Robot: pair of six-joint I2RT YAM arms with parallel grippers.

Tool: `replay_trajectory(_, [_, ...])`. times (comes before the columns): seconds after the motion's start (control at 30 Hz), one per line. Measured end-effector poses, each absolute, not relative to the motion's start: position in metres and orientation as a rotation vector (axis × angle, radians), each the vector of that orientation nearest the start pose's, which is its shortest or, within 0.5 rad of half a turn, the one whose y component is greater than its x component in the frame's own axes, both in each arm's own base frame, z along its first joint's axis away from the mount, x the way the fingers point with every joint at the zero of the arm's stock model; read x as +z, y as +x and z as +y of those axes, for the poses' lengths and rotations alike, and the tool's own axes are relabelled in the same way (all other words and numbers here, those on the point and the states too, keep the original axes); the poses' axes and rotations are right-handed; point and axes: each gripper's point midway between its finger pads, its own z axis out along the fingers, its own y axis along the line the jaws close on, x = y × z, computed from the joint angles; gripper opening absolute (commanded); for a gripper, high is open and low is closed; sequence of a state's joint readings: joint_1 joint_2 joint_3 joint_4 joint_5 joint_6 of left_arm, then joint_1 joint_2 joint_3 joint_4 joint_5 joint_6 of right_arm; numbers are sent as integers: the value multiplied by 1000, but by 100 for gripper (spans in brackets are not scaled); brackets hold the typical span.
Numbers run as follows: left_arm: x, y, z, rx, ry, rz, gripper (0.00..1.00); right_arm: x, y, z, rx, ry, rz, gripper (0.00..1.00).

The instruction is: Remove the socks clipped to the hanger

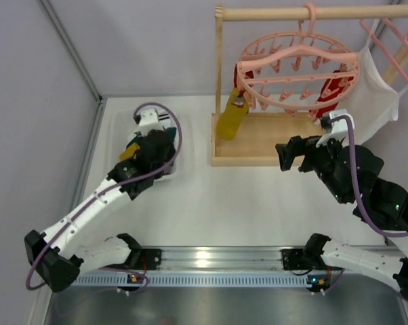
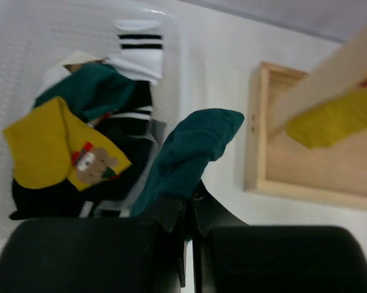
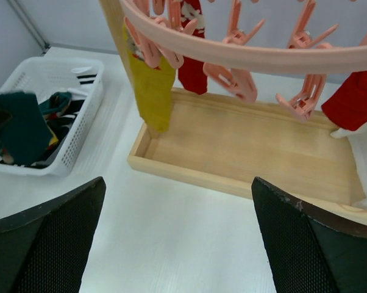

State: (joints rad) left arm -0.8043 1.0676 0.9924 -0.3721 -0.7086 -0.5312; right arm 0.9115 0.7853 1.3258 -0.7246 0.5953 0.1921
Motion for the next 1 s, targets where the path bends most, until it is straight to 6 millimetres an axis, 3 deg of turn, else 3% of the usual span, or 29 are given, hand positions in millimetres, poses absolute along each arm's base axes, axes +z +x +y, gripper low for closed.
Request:
replay_trajectory(0.17, [282,359,-82,-90,-448,1908,0,383,203,126,341,-223,1734,99])
replay_trajectory(0.23, [281,383,-51,-65,-532,1923,0,382,199,126,364,-233,1729,99])
replay_trajectory(0.33, [266,422,-19,-73,-610,1975,3,381,193,123,389,-241,1718,99])
replay_trajectory(0.43, [237,452,2,-78,-659,2059,7,383,185,118,421,-241,1695,100])
replay_trajectory(0.47, [227,462,7,-76,-671,2084,15,385,183,116,433,-240,1685,99])
replay_trajectory(0.53, [208,477,11,-78,-669,2132,32,386,179,114,452,-241,1672,99])
replay_trajectory(0.57, [197,481,9,-86,-661,2160,46,386,177,113,458,-241,1667,99])
replay_trajectory(0.6, [186,483,7,-93,-652,2192,71,386,176,113,464,-242,1663,100])
replay_trajectory(0.7, [165,477,-2,-112,-635,2274,97,386,174,111,471,-243,1657,100])
replay_trajectory(0.83, [176,469,-11,-148,-606,2270,98,382,174,112,473,-247,1660,99])
replay_trajectory(0.93, [212,449,-29,-185,-541,2205,98,372,171,111,487,-245,1661,100])
replay_trajectory(1.0, [244,432,-62,-247,-434,2144,98,365,167,109,507,-241,1653,99])
